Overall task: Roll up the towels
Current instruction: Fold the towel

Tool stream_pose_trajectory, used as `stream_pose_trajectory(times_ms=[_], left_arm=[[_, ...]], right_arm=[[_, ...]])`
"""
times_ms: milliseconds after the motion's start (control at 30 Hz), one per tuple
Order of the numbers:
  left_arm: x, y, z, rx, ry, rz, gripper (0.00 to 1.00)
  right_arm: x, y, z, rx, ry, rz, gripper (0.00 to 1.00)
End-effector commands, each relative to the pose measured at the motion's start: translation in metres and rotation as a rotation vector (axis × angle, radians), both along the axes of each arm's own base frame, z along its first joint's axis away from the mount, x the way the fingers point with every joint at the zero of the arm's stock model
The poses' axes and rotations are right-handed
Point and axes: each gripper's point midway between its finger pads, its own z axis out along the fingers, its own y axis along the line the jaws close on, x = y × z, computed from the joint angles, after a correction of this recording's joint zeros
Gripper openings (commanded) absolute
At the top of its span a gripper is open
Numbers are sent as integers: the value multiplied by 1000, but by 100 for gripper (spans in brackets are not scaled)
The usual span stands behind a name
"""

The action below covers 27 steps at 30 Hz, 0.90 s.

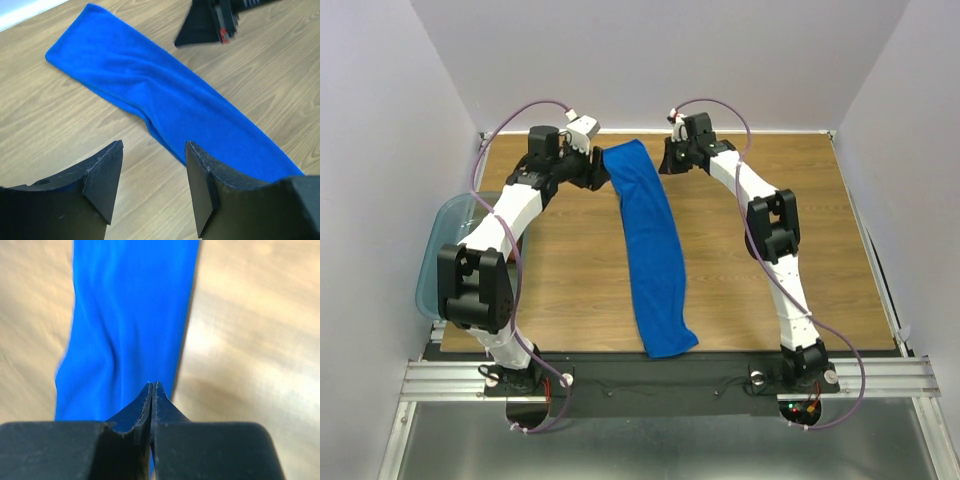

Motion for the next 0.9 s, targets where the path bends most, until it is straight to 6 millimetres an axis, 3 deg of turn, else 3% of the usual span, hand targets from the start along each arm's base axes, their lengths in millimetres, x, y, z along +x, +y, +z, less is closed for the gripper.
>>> stream_pose_trajectory(times_ms=[0, 300, 467, 533, 667, 867], left_arm=[[-9, 8, 18, -46, -37, 18, 63], [-16, 17, 1, -59, 18, 42, 63], [-19, 23, -4, -54, 26, 58, 63], [-19, 26, -5, -51, 30, 65, 63], [-19, 30, -7, -42, 32, 74, 63], [-15, 33, -15, -10, 48, 70, 63]], right_arm=[[42, 20, 41, 145, -138, -98, 1], [54, 48, 17, 241, -152, -81, 1], [63, 48, -3, 232, -150, -133, 1], [68, 39, -11, 200, -156, -179, 1], [84, -1, -26, 114, -164, -353, 1], [85, -67, -41, 66, -101, -536, 1]])
